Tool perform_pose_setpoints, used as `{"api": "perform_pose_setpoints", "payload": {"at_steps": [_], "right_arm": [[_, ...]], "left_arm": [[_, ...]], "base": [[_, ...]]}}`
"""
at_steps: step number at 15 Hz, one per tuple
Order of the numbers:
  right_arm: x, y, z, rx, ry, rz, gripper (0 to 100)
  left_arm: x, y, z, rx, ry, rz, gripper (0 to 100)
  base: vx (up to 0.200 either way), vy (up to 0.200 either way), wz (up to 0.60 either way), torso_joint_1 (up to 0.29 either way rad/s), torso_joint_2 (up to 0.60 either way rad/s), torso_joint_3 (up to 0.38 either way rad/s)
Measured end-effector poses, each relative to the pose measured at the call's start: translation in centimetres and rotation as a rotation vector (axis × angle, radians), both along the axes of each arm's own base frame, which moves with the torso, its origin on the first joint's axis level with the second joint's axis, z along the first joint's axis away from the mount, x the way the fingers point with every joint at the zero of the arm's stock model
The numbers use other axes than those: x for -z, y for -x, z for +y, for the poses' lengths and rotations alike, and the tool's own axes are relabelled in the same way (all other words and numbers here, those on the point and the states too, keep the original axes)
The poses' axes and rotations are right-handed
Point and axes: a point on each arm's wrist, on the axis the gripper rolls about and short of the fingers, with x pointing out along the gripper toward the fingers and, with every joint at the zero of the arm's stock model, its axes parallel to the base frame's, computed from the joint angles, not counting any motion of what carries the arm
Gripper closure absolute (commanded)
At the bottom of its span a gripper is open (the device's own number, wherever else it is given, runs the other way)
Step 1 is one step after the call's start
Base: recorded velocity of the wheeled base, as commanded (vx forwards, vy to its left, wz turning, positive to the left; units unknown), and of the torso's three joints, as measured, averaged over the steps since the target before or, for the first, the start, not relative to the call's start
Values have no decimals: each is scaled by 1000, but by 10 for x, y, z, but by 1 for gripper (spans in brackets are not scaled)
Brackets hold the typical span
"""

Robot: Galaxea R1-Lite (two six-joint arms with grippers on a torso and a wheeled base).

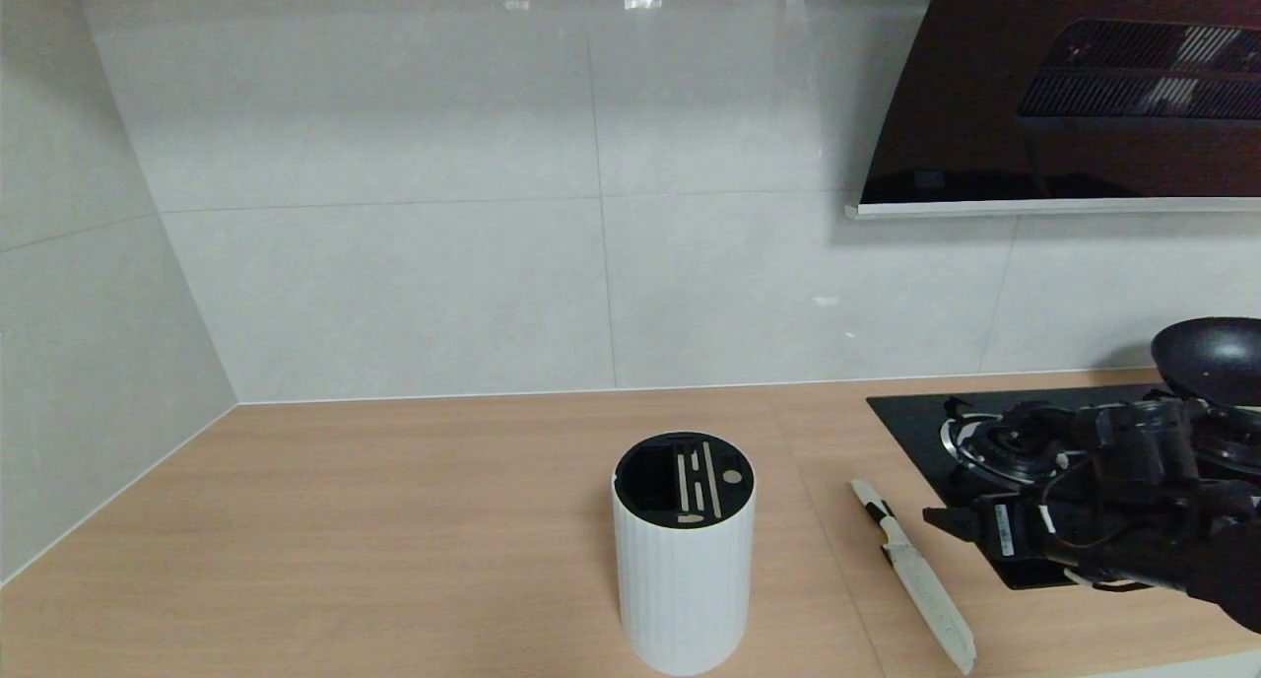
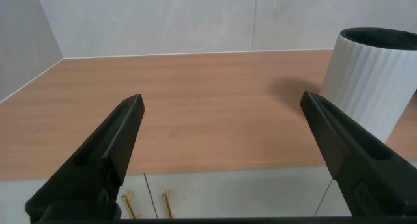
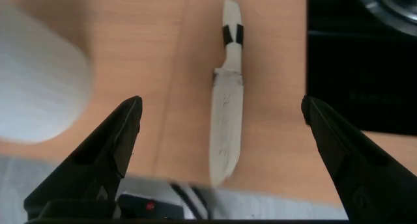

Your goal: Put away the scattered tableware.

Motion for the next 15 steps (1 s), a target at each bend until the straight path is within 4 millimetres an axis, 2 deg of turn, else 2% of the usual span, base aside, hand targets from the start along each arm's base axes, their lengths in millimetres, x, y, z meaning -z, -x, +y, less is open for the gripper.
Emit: {"api": "perform_pose_setpoints", "payload": {"at_steps": [4, 8, 15], "right_arm": [[41, -29, 10, -24, 47, 79, 0], [68, -46, 17, -27, 79, 96, 0], [106, -57, 19, -19, 105, 122, 0]], "left_arm": [[0, 0, 0, 0, 0, 0, 0], [0, 0, 0, 0, 0, 0, 0], [0, 0, 0, 0, 1, -1, 0]], "base": [[0, 0, 0, 0, 0, 0], [0, 0, 0, 0, 0, 0], [0, 0, 0, 0, 0, 0]]}}
